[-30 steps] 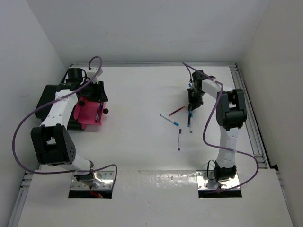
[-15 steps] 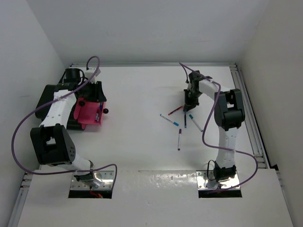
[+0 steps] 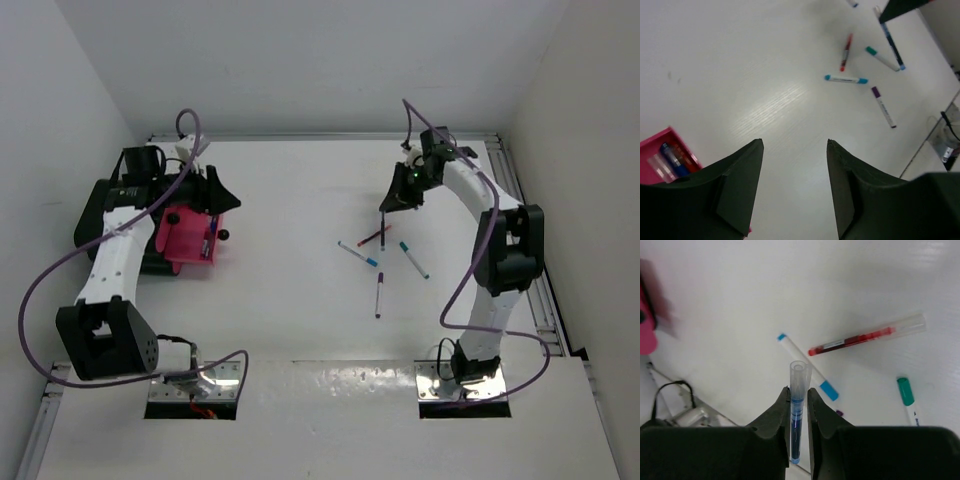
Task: Sort the stationery into containers
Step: Pick up the pen from the center of the board, then place the pen in the drawer.
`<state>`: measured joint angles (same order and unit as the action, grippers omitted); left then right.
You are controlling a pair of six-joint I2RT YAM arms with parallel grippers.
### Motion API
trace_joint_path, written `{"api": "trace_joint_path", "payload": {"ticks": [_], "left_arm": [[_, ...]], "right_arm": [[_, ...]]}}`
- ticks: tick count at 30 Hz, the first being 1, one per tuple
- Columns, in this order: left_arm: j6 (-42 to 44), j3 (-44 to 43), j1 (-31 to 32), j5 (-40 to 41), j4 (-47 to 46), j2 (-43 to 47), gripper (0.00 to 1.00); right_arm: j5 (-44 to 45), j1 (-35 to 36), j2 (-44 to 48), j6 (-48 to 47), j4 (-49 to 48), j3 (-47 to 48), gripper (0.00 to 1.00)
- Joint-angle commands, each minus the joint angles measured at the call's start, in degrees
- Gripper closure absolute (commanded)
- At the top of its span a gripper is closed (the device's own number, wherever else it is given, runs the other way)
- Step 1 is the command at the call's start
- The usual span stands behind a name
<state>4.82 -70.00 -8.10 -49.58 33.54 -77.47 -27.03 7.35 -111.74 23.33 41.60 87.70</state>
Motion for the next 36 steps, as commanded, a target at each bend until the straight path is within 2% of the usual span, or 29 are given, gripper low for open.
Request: {"api": "trace_joint_path", "payload": {"ticks": [1,2,3,5,8,12,15,23,27,31,36], "left_arm": [[-4.2,3.4,3.1,-10.3,-9.2,5.4,0.37],[-9.2,5.5,5.7,-9.5,-11.6,6.4,0.36],[-11.3,6.6,7.1,-8.9,-16.5,7.3,0.33],[-16.1,8.6,12.6,-5.4,-19.7,9.0,0.3],[-19.2,9.2,19.7,-2.0,-21.8,8.2,0.3],[-21.2,9.0,26.0,4.3,-23.5,6.9,0.31],[-23.0,7.6,27.6,6.4,-24.7,4.9,0.32],[-27.1,6.6,28.3,10.0,-26.0,1.8,0.34],[-26.3,6.1,28.7,7.7,-27.3,2.2,0.35],[-31.3,8.8,29.4,4.6,-36.3,3.4,0.35],[-30.5,7.8,30.2,6.2,-35.7,3.5,0.36]], "right_arm": [[-6.6,0.7,5.4,5.2,-2.8,2.4,1.0],[-6.6,1.5,6.3,6.0,-3.8,2.5,1.0],[-6.3,2.5,7.9,7.6,-4.6,2.6,1.0],[-4.4,5.8,9.3,9.4,-7.0,3.4,1.0],[-1.2,10.5,10.8,12.3,-8.8,5.7,1.0],[5.0,16.1,12.2,12.6,-9.4,8.4,1.0],[8.8,20.6,14.1,12.3,-10.8,7.2,1.0],[10.3,24.5,17.5,15.3,-13.3,4.1,1.0],[9.7,25.2,17.3,15.5,-13.5,4.3,1.0],[9.5,25.5,17.1,14.9,-14.2,3.6,1.0],[9.4,26.7,17.1,15.1,-14.2,4.5,1.0]]}}
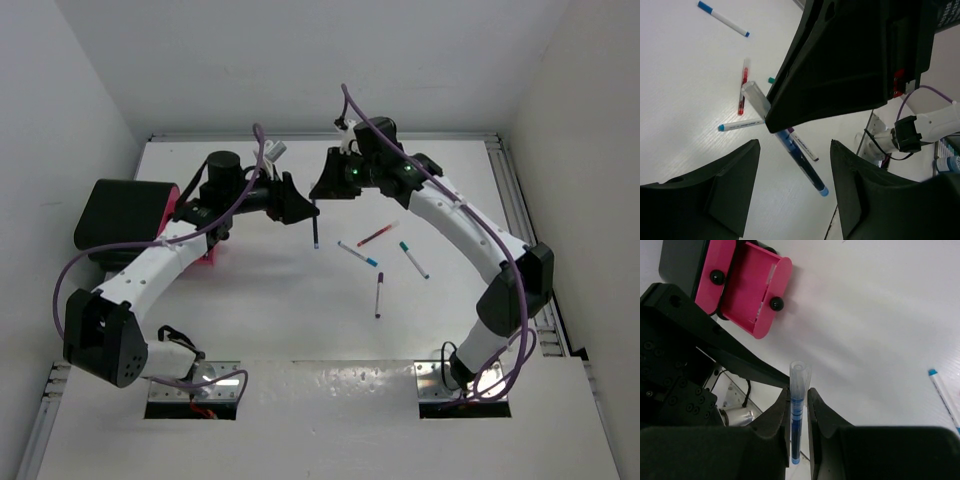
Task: Sort the stationery into containers
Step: Place the pen in the drawer.
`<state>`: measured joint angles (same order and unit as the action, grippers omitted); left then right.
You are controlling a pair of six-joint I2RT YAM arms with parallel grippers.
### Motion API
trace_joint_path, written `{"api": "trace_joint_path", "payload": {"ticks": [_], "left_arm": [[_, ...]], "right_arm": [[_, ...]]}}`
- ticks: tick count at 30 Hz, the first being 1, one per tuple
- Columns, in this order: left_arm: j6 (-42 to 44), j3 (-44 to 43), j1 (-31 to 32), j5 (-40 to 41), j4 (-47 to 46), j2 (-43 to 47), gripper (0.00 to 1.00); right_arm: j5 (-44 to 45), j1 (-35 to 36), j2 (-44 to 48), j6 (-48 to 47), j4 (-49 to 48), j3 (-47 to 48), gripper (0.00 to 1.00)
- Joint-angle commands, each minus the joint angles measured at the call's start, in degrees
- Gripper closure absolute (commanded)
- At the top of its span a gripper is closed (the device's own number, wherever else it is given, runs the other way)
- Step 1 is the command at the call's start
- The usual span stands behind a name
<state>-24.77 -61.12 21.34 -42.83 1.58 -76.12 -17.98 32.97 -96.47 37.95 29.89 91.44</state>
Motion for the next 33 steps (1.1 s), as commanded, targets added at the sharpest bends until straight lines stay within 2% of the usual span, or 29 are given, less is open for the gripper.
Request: {"api": "trace_joint_path", "payload": {"ticks": [1,5,7,8,11,15,17,19,20,22,25,27,33], "left_arm": [[-1.0,-0.5,0.7,0.1,-3.7,2.1,0.37],[-1.7,0.6,0.9,1.3,-4.0,1.9,0.42],[-1.1,0.2,0.9,1.5,-3.1,1.8,0.51],[-0.2,-0.4,0.9,2.0,-2.0,1.8,0.6],[1.7,-0.6,0.7,2.4,0.8,1.9,0.7],[4.3,-0.2,-0.9,2.4,5.3,4.0,0.91],[6.9,-0.9,-4.2,2.3,10.9,4.3,1.0],[13.7,-4.8,-7.9,5.5,17.8,3.3,1.0],[16.3,-6.4,-9.0,7.7,25.5,2.5,1.0],[23.3,-11.5,-13.3,15.3,31.9,-0.1,1.0],[29.9,-14.8,-19.2,24.1,38.4,-3.3,1.0],[33.8,-15.9,-23.2,26.1,40.6,-5.8,1.0],[36.5,-16.7,-27.8,31.7,40.7,-11.6,0.97]], "right_arm": [[0.4,1.6,2.0,0.6,-2.9,0.8,1.0],[-0.1,3.1,2.5,1.4,-4.0,0.7,1.0],[0.0,3.6,2.7,1.4,-4.1,0.9,1.0],[0.0,3.7,2.7,1.3,-4.3,1.1,1.0],[1.0,3.6,2.7,1.0,-4.3,1.5,1.0],[1.5,2.1,2.2,0.5,-4.6,2.5,1.0],[1.5,0.5,2.1,0.5,-4.1,2.8,0.77],[1.7,-3.2,2.2,0.2,-3.8,2.5,0.52],[1.9,-4.3,2.2,-1.1,-3.8,2.1,0.48],[2.0,-8.5,2.2,-2.8,-3.0,0.8,0.43],[1.2,-13.6,2.1,-7.7,-0.8,-1.7,0.43],[0.3,-16.4,2.0,-10.1,0.8,-3.7,0.45],[1.8,-19.9,2.2,-14.0,0.3,-9.7,0.49]]}}
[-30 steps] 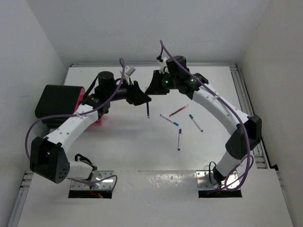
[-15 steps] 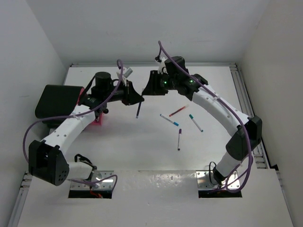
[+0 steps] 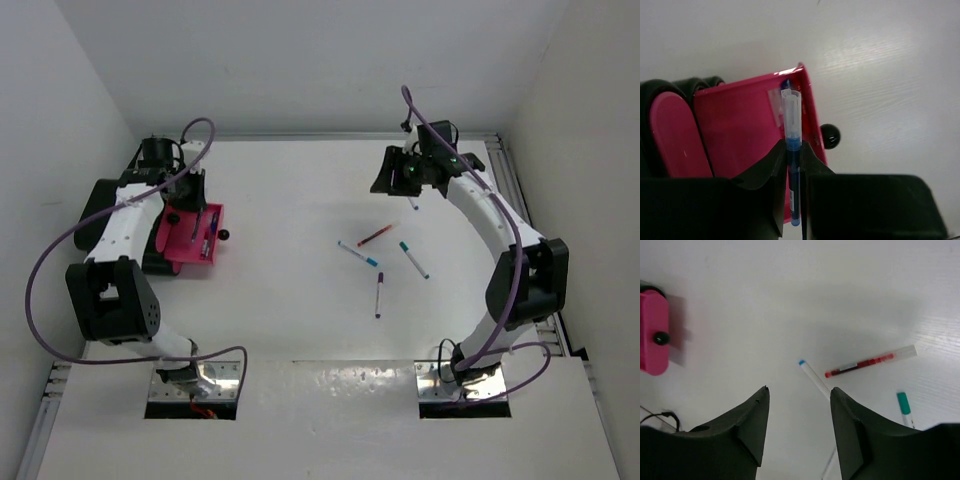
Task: Sort the stationery into containers
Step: Place the pen in the drawer.
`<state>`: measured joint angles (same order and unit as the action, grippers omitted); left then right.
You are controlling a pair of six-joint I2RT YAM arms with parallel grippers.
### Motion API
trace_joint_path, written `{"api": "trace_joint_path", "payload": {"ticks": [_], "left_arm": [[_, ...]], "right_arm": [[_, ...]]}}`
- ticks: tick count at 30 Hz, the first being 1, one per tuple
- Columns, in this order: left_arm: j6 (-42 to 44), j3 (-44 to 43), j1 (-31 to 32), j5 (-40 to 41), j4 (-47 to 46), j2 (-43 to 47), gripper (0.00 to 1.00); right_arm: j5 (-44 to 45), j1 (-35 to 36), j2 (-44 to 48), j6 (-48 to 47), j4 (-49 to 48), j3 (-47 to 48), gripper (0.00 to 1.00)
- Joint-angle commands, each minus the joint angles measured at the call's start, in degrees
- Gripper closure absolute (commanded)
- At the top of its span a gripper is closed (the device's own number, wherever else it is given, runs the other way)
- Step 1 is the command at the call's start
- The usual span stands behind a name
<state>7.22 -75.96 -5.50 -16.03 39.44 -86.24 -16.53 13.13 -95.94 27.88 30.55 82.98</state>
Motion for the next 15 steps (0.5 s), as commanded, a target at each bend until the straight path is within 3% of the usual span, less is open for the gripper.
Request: {"api": "trace_joint_path", "payload": {"ticks": [1,5,11,15], "left_arm": [[4.5,-1.9,-1.0,5.6,2.4,-2.1,0.95],[3.9,-1.7,-1.5,7.2,1.6,-5.1,0.92],[2.1,-2.3,-1.9,6.7,-0.1,-7.9,0.86],[1.8,-3.9,-1.8,6.6,2.2,-9.5,0.68]], "right_arm": [[0.7,-0.2,1.5,-4.7,-0.5,-1.5,0.49],[2.3,-0.6,0.4,-5.6,-0.3,-2.2,0.55],[3.9,-1.1,-2.4,-5.5,0.1,-2.0,0.56],[5.7,-1.4,-4.3,-4.0,0.9,-2.3,0.59]]}}
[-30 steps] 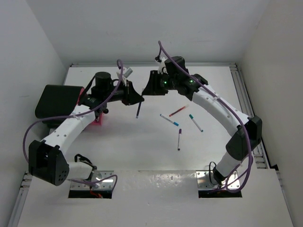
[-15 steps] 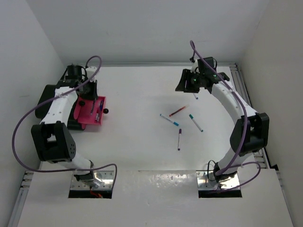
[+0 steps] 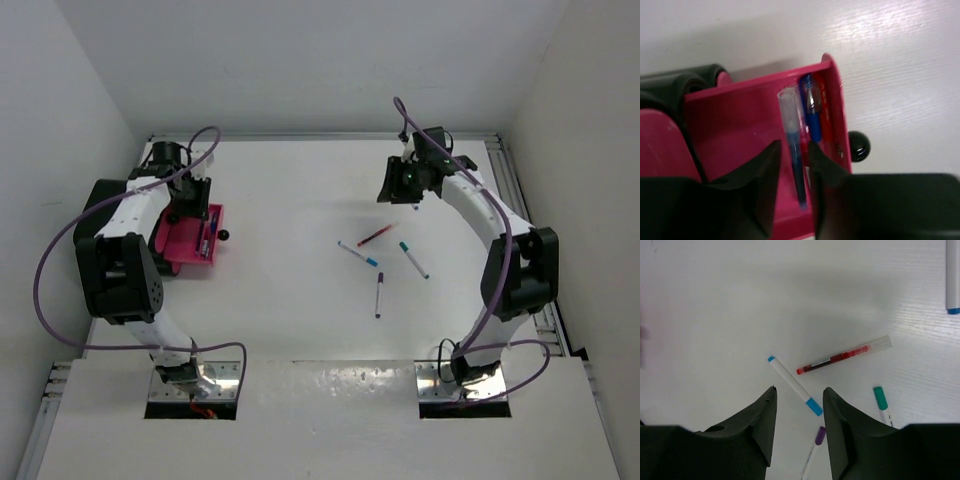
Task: Sort the stationery into containers
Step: Place the pen in the drawer, then pick up the pen from the center of the board.
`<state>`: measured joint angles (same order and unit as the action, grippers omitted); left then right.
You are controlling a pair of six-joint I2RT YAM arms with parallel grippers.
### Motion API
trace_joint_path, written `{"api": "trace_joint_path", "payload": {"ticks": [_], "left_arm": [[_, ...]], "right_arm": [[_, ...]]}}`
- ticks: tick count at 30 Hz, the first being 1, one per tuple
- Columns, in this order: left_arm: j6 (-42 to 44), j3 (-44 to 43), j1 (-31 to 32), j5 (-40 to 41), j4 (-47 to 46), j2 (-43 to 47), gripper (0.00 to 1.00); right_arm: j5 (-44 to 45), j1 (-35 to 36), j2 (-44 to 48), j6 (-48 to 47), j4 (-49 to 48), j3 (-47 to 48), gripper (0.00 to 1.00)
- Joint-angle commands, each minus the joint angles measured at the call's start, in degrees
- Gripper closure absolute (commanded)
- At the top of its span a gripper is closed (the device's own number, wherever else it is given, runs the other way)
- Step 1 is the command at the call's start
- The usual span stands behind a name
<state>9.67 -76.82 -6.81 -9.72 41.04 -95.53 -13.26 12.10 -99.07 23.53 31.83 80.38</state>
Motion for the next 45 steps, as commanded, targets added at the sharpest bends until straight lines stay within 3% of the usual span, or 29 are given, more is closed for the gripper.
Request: {"api": "trace_joint_path", "payload": {"ticks": [1,5,17,26,31,38,45], "left_arm": [[-0.5,-3.2,-0.5,0.0,0.9,-0.1,0.62],[-1.0,-4.7,0.0,-2.6,1.4,1.5,0.46],[-2.0,-8.4,3.0,-7.2,0.5,10.7,0.45],[-2.5,-6.5,5.1,-6.2,-1.7,14.8,0.43],[-2.6,-6.5,5.1,-6.3,-1.7,14.7,0.43],[-2.4,-6.3,4.9,-5.7,-1.0,14.4,0.43],[-2.6,-6.2,4.7,-6.2,-0.5,14.4,0.43]], "right_arm": [[3.2,-0.7,-1.7,0.8,-0.3,0.2,0.59],[5.2,-0.9,-4.5,3.9,-0.6,-0.1,0.63],[8.8,0.7,-14.1,8.7,-2.3,1.4,0.64],[16.0,2.7,-18.6,14.1,-0.9,2.9,0.53],[16.7,3.5,-20.5,14.7,-1.4,3.3,0.54],[15.6,4.2,-23.7,14.9,-1.7,4.5,0.63],[14.2,4.3,-26.8,14.8,-3.0,8.1,0.9]]}}
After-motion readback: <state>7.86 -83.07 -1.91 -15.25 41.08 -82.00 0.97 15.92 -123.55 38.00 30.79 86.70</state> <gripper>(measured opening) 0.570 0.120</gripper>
